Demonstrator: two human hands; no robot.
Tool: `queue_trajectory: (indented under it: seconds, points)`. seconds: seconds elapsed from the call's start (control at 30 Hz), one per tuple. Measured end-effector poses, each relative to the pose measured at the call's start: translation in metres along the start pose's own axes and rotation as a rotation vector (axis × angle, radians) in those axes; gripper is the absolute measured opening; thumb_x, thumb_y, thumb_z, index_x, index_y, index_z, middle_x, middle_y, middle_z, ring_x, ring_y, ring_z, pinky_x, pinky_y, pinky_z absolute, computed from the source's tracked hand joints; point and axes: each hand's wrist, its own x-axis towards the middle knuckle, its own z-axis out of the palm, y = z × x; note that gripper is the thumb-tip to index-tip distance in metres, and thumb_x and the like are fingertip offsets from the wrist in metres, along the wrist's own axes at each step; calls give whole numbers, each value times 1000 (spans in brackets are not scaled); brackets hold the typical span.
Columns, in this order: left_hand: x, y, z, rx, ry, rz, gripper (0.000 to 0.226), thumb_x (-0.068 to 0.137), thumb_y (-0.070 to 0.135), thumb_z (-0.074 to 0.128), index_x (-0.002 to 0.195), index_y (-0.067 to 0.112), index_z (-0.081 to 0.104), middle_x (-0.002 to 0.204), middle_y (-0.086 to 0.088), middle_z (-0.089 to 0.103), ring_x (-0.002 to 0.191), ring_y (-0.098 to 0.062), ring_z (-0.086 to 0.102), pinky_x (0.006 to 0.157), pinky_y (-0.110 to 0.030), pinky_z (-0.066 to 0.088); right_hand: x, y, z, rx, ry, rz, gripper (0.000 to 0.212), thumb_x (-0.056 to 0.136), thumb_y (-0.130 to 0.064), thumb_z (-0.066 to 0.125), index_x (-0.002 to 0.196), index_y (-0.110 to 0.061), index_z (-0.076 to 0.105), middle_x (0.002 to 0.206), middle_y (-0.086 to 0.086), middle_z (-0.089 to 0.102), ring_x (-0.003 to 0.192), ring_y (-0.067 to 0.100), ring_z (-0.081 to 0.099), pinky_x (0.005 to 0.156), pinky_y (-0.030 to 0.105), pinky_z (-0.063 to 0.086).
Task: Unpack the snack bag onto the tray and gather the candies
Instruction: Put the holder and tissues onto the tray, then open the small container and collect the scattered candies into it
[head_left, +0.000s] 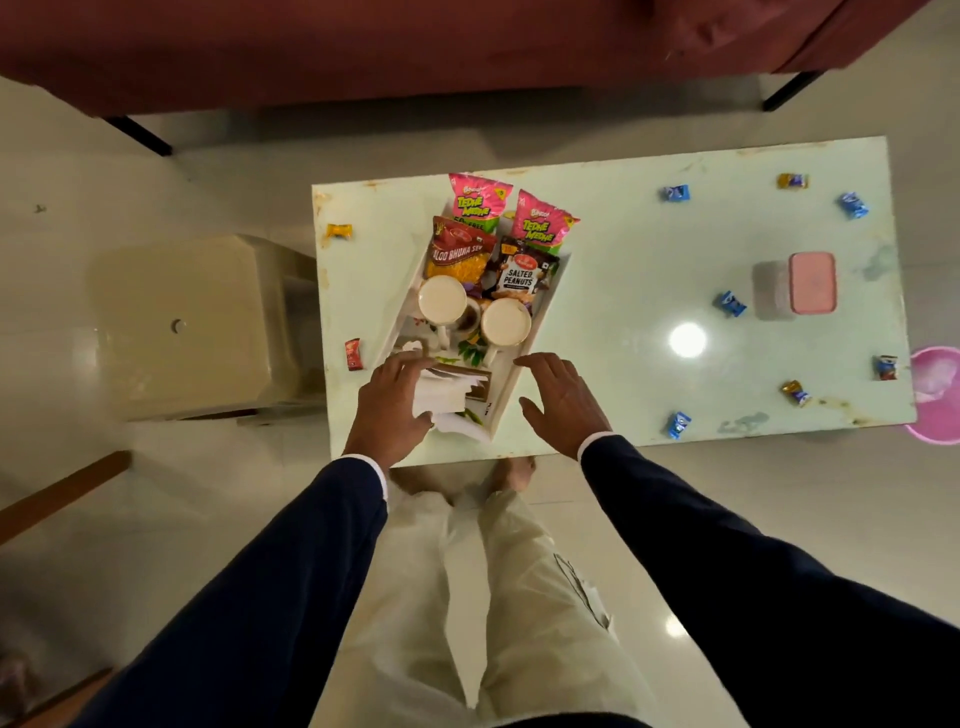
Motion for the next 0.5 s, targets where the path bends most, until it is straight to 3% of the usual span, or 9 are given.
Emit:
queue_trajectory:
  seconds: [0.2,0.37,0.5]
  points:
    - [-4,24,6,-15,26,30,69,79,10,80,141,22,53,149,-2,46,137,-28,46,106,-49,45,-7,13,-24,-41,-7,4,52,92,-20,62,142,-20,46,143,2,50,128,28,49,101,42,45]
    - [1,28,19,-213,135,-115,61,79,8,78,135,19,57,141,-6,50,131,-32,49,100,-54,47,2,28,-49,-94,5,33,49,92,-16,62,139,-19,48,141,4,49,126,29,49,103,45,45]
    - [1,14,34,-245,195,-157,56,82,10,76,134,21,57,140,-7,50,128,-34,50,98,-53,46,37,52,-67,-57,60,84,46,92,-12,63,136,-11,51,136,12,51,125,33,51,106,46,44]
